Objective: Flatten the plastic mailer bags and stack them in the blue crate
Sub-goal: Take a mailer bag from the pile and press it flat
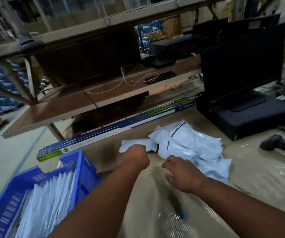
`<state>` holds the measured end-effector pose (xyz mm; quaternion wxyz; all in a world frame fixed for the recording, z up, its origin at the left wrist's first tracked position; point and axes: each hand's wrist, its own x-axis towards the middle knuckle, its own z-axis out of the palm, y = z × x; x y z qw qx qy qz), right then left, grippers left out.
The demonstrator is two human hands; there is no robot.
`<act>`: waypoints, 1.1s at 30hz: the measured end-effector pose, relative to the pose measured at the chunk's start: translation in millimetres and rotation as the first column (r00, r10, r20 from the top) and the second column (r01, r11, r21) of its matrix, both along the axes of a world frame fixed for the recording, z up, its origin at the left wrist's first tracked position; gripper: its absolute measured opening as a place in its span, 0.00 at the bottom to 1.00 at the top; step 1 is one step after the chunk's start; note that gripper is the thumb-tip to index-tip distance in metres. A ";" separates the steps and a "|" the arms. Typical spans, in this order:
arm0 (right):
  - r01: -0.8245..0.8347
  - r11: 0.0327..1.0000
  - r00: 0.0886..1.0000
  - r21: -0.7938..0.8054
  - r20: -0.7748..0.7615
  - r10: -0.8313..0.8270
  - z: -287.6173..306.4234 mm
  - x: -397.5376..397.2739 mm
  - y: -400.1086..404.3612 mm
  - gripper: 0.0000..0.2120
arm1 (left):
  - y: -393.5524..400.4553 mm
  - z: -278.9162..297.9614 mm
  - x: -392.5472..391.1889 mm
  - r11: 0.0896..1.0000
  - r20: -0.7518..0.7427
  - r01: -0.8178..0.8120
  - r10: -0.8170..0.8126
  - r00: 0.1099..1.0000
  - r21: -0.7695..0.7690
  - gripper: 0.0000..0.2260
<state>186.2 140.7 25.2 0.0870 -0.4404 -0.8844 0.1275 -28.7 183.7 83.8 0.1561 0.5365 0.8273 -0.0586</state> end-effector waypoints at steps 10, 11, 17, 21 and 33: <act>-0.042 0.999 0.985 -0.024 -0.169 0.037 -46.9 -1.4 53.2 0.13 | 55.3 -47.7 2.0 0.974 -0.359 0.226 -0.219 0.908 -0.023 0.30; -0.073 0.997 0.977 -0.037 -0.204 0.064 -57.0 -6.5 51.0 0.14 | 60.0 -53.6 -2.7 0.972 -0.371 0.234 -0.222 0.902 -0.014 0.31; -0.194 0.981 0.963 -0.025 -0.195 0.186 -113.6 -18.6 50.2 0.14 | 95.8 -81.0 -26.6 0.972 -0.369 0.234 -0.231 0.900 -0.039 0.35; -0.213 0.975 0.957 0.068 -0.186 0.222 -123.5 -21.3 49.6 0.18 | 112.7 -107.6 -44.7 0.958 -0.424 0.286 -0.263 0.867 -0.010 0.36; -0.109 0.973 0.945 0.203 -0.281 0.165 -125.0 -17.6 45.0 0.23 | 23.1 -114.1 -44.9 0.922 -0.345 0.362 -0.297 0.890 0.140 0.29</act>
